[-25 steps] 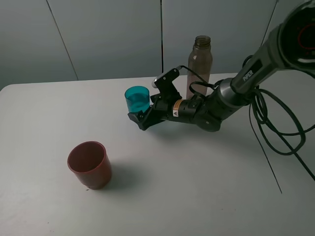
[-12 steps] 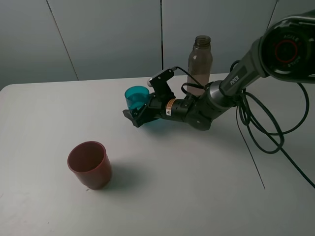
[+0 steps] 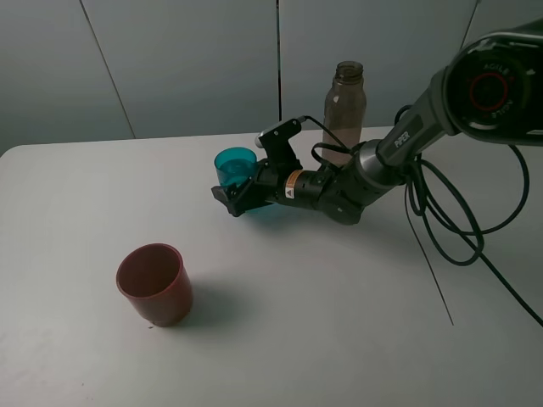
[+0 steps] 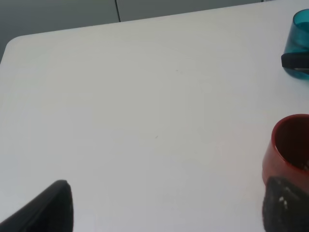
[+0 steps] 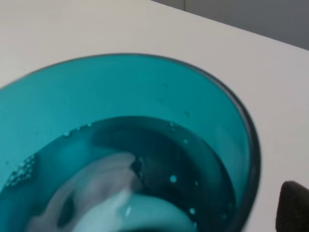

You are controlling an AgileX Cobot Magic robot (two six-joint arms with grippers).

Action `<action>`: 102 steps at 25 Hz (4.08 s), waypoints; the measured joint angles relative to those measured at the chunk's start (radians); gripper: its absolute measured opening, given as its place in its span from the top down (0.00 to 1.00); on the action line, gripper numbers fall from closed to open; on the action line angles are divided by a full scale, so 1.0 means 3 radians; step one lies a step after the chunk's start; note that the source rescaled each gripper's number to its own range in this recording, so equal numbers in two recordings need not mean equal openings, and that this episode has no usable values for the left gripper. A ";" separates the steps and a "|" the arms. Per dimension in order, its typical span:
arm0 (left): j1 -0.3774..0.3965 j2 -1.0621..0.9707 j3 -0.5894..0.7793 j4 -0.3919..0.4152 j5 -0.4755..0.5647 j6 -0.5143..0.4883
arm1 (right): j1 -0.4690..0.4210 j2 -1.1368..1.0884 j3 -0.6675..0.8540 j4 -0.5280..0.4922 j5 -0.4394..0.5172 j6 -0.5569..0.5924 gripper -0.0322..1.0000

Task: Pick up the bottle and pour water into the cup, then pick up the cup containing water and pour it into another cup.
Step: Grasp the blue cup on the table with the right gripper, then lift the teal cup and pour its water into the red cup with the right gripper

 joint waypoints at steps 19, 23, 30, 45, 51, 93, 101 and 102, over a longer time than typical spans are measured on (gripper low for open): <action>0.0000 0.0000 0.0000 0.0000 0.0000 0.0000 | 0.0000 0.0000 0.0000 0.0174 -0.0054 0.0067 0.13; 0.0000 0.0000 0.0000 0.0000 0.0000 0.0000 | 0.0000 0.0000 -0.0001 0.0187 -0.0030 0.0075 0.85; 0.0000 0.0000 0.0000 0.0000 0.0000 0.0000 | 0.0000 0.0000 -0.0007 0.0181 -0.0023 0.0075 0.85; 0.0000 0.0000 0.0000 0.0000 0.0000 -0.0006 | 0.0000 -0.0201 -0.0015 -0.0202 0.0259 0.0149 0.87; 0.0000 0.0000 0.0000 0.0000 0.0000 -0.0006 | 0.0000 -0.0546 -0.0015 -0.0607 0.0276 0.0552 0.87; 0.0000 0.0000 0.0000 0.0000 0.0000 -0.0006 | 0.0291 -0.2171 0.1808 -0.0454 0.0615 -0.0404 0.88; 0.0000 0.0000 0.0000 0.0000 0.0000 -0.0006 | 0.0477 -0.2171 0.1688 -0.0521 0.0740 -0.0457 0.88; 0.0000 0.0000 0.0000 0.0000 0.0000 -0.0006 | 0.0508 -0.2171 0.1672 -0.0521 0.0782 -0.0470 0.88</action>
